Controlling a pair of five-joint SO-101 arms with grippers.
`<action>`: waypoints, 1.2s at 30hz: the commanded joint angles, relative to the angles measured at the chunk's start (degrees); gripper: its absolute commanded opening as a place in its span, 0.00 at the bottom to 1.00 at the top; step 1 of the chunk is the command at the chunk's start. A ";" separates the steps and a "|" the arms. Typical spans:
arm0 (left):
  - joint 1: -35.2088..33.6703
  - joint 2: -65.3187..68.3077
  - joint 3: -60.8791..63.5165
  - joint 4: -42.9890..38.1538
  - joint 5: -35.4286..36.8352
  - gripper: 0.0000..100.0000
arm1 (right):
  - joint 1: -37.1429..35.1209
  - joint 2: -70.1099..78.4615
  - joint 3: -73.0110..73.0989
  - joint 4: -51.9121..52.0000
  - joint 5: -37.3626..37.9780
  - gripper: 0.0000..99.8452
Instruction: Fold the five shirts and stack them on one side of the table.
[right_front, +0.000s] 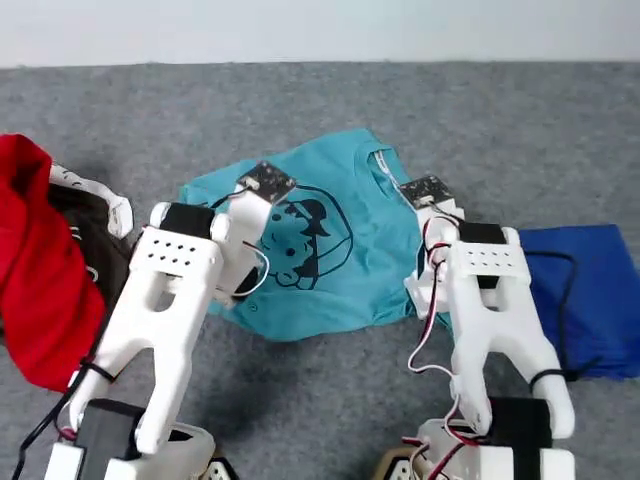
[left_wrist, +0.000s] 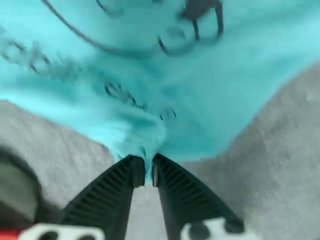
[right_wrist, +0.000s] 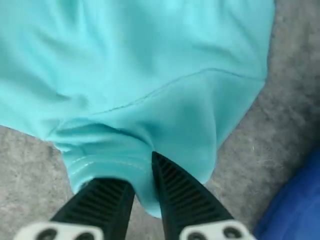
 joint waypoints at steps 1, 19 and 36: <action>-2.64 -0.88 1.27 -15.38 -0.53 0.01 | -1.98 -0.48 -0.18 -1.45 0.18 0.01; -5.10 20.22 -15.69 -16.44 6.59 0.07 | -5.85 -0.40 -0.09 -1.45 0.44 0.01; -8.44 22.86 -31.34 15.12 5.98 0.17 | -5.85 -0.66 0.00 -1.01 0.26 0.01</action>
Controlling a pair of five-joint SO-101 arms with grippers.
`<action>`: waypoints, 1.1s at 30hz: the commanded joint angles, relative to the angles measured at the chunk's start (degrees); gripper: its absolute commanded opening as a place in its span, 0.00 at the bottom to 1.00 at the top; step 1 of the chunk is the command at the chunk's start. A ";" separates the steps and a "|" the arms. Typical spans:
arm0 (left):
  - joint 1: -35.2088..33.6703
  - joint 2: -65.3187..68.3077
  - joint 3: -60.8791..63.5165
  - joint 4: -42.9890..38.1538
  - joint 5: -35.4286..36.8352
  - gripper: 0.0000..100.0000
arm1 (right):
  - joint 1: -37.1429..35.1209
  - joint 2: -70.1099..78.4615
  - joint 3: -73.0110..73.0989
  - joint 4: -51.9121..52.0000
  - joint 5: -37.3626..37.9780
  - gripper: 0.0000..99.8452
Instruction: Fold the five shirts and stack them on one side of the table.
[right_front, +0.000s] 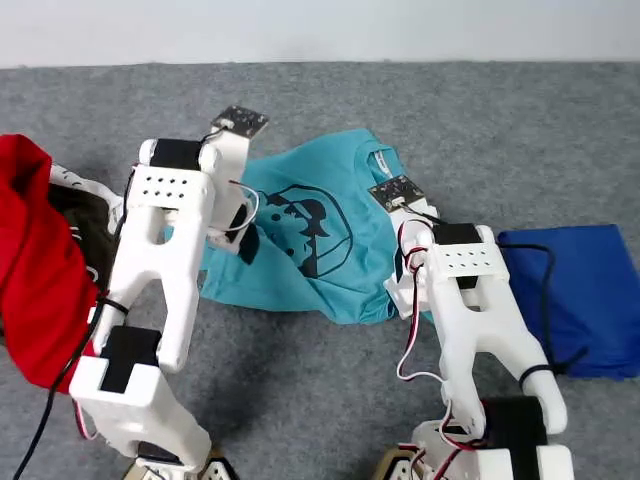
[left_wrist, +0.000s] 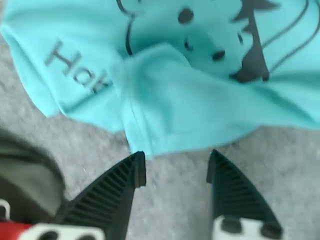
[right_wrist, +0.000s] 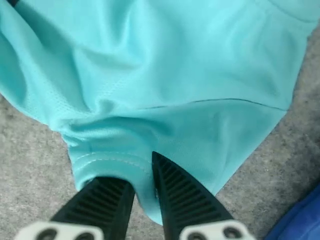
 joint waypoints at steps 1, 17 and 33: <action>-3.87 0.62 2.15 -0.79 0.09 0.17 | -0.48 -0.66 0.00 -0.13 0.26 0.01; -6.68 10.20 8.40 -11.34 0.09 0.15 | -0.48 -0.66 1.23 -0.66 0.44 0.01; -5.36 11.25 7.60 -12.22 0.35 0.01 | -0.48 -0.66 1.23 -0.66 0.44 0.01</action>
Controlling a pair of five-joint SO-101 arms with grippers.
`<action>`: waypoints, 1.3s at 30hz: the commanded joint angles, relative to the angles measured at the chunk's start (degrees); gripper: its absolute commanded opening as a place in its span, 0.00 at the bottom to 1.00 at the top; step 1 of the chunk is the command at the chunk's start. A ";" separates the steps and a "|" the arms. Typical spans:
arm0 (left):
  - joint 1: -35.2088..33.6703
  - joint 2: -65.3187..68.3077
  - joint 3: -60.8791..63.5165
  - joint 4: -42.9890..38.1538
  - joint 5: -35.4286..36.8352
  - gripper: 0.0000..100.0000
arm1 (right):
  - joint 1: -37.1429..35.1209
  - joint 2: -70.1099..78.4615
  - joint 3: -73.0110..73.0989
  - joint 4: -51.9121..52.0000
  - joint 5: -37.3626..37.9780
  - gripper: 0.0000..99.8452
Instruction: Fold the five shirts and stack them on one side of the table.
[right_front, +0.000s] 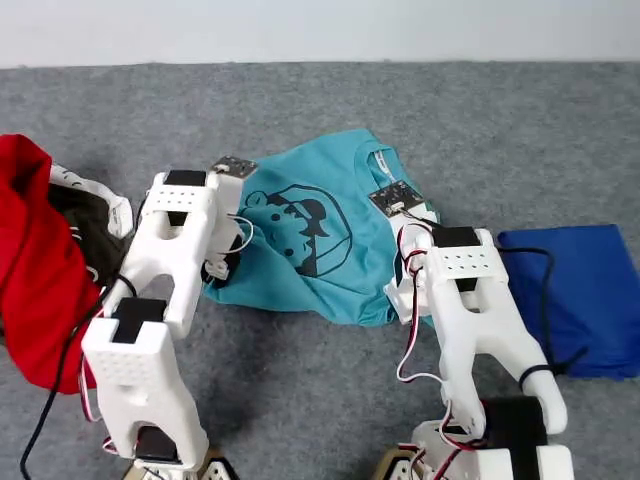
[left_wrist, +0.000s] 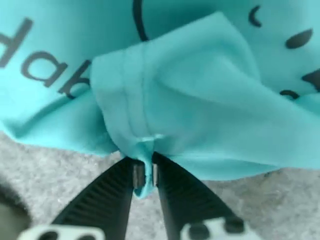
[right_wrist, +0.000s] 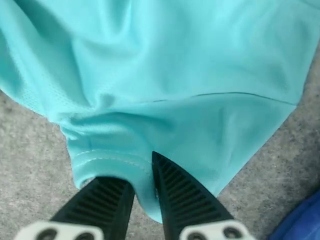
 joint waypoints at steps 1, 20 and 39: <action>-1.76 -3.78 -1.89 1.41 0.18 0.01 | -0.48 -0.66 -0.26 -0.66 0.44 0.01; -1.85 -38.33 -9.27 17.14 -0.09 0.01 | -0.13 -0.84 -21.27 -0.48 0.09 0.01; -2.11 -58.90 -9.63 -8.44 3.87 0.01 | 0.04 -19.30 -57.05 -0.40 -2.90 0.01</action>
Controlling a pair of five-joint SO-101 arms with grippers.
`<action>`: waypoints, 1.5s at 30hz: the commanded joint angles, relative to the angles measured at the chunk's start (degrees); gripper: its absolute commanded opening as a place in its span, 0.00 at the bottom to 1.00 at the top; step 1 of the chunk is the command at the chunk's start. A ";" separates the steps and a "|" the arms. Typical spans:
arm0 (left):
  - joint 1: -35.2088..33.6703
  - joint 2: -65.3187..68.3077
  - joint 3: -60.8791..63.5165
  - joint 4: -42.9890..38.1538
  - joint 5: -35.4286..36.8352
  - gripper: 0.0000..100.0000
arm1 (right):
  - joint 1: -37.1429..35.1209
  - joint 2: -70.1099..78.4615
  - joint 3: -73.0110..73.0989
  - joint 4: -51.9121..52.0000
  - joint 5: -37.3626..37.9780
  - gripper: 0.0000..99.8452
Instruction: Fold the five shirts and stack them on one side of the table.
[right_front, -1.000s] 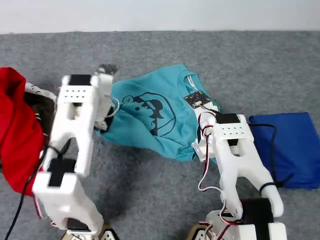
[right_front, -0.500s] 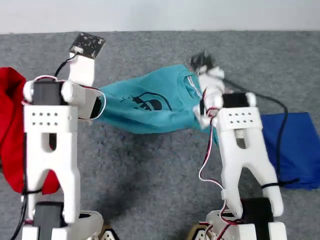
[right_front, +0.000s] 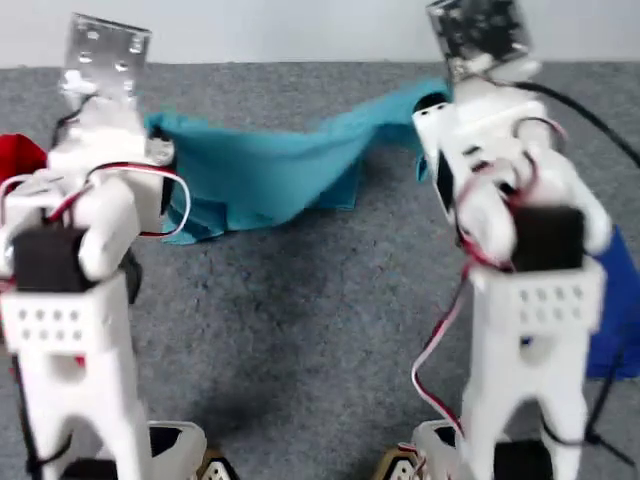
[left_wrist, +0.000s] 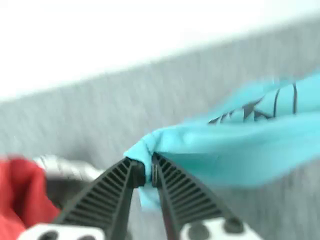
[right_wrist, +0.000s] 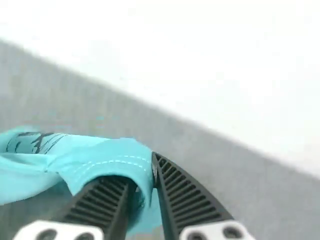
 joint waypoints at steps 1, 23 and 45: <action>-0.35 -6.07 -0.75 -4.22 0.53 0.01 | 0.31 -6.81 -4.22 -0.40 -0.62 0.01; -0.35 -2.29 -0.57 -15.38 0.35 0.01 | 14.20 -5.85 -4.13 -4.53 -0.88 0.01; -7.30 48.70 -62.11 -5.63 9.58 0.01 | 13.23 32.57 -52.31 10.07 -0.79 0.01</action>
